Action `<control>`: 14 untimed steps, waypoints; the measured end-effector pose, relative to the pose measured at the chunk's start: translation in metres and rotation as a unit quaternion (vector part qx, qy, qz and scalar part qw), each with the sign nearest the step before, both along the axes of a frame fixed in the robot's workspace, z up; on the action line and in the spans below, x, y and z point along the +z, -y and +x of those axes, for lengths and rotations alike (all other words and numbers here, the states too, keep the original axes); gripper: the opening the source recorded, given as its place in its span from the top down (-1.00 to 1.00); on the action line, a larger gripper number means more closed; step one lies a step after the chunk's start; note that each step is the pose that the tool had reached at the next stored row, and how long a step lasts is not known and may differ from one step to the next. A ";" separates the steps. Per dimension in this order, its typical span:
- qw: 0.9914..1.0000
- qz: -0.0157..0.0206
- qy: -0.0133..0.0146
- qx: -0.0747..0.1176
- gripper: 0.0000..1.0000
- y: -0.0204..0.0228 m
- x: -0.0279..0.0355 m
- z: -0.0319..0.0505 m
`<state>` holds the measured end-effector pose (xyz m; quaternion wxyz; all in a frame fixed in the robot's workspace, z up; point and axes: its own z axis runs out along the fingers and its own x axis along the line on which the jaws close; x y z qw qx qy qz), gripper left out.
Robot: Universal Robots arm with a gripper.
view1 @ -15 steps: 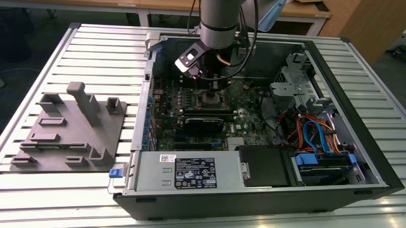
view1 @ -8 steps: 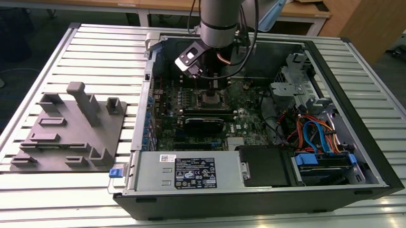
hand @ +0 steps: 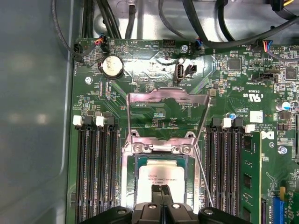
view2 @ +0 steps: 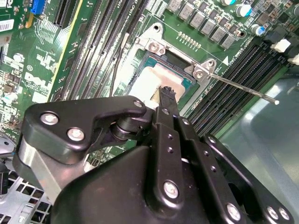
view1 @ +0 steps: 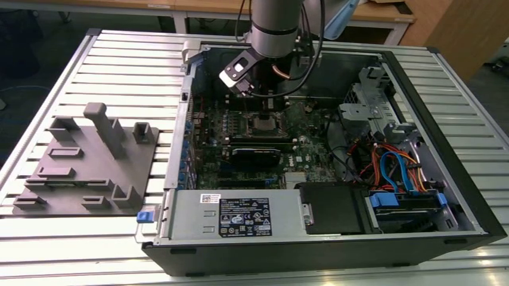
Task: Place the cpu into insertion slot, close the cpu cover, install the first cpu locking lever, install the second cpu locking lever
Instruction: 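Close the cpu cover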
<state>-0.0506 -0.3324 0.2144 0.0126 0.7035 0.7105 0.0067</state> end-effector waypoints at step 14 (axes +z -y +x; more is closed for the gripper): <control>1.000 0.000 -0.002 0.000 0.80 0.0000 0.0009 0.0009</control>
